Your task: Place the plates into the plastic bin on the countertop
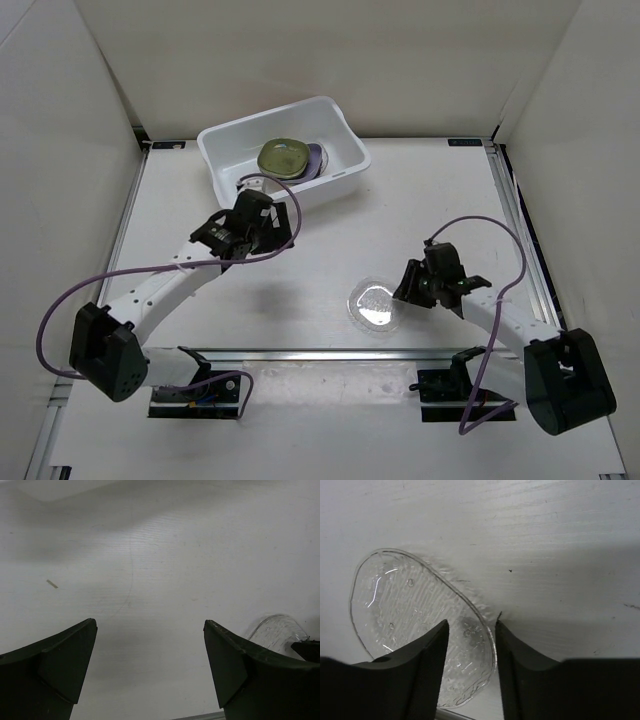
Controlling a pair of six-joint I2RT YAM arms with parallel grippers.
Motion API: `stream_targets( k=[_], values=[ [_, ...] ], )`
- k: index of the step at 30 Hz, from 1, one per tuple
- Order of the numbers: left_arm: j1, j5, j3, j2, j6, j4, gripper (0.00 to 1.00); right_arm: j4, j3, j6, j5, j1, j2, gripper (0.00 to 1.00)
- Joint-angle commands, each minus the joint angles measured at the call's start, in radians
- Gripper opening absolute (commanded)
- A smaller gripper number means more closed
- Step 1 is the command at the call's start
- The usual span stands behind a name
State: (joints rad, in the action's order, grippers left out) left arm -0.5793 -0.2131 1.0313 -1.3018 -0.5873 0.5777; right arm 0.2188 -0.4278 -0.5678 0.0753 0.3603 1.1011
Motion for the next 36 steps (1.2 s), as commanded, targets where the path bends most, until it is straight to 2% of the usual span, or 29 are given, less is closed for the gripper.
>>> stream_targets(
  k=[1,2,3,5,6,8,13,17,22,32,35,36],
  values=[
    [-0.001,-0.115,0.065,0.050,0.004,0.057,0.99,-0.059,-0.006,0.003,0.018,0.002,0.034,0.44],
    [0.012,-0.138,0.073,0.056,0.015,0.066,0.99,-0.059,-0.011,0.009,0.027,0.002,0.046,0.40],
    [0.019,-0.144,0.081,0.056,0.020,0.073,0.99,-0.053,-0.022,0.012,0.027,0.002,0.058,0.27],
    [0.058,-0.181,0.081,0.062,0.018,0.067,0.99,-0.053,-0.038,0.029,0.024,0.002,0.065,0.11],
    [0.073,-0.193,0.081,0.059,0.015,0.073,0.99,-0.047,-0.069,0.031,0.026,0.005,0.068,0.00],
    [0.136,-0.197,0.107,0.047,0.018,0.097,0.99,-0.016,-0.124,0.101,0.052,0.008,0.065,0.00],
    [0.257,-0.232,0.174,0.038,0.043,0.129,0.99,0.045,-0.415,0.236,0.139,0.002,0.089,0.00],
    [0.357,-0.191,0.217,0.035,0.072,0.091,0.99,-0.093,-0.596,0.298,0.251,0.005,0.172,0.00],
    [0.475,-0.180,0.282,-0.023,0.083,0.091,0.99,-0.194,-0.929,0.298,0.330,0.008,0.469,0.00],
    [0.657,-0.123,0.368,-0.158,0.092,0.076,0.99,-0.213,-1.600,0.178,0.379,0.038,1.061,0.00],
    [0.690,-0.089,0.377,-0.182,0.099,0.060,0.99,-0.213,-1.770,0.126,0.336,0.051,1.212,0.00],
    [0.693,-0.082,0.369,-0.183,0.109,0.039,0.99,-0.245,-1.801,0.123,0.264,0.069,1.236,0.00]
  ],
)
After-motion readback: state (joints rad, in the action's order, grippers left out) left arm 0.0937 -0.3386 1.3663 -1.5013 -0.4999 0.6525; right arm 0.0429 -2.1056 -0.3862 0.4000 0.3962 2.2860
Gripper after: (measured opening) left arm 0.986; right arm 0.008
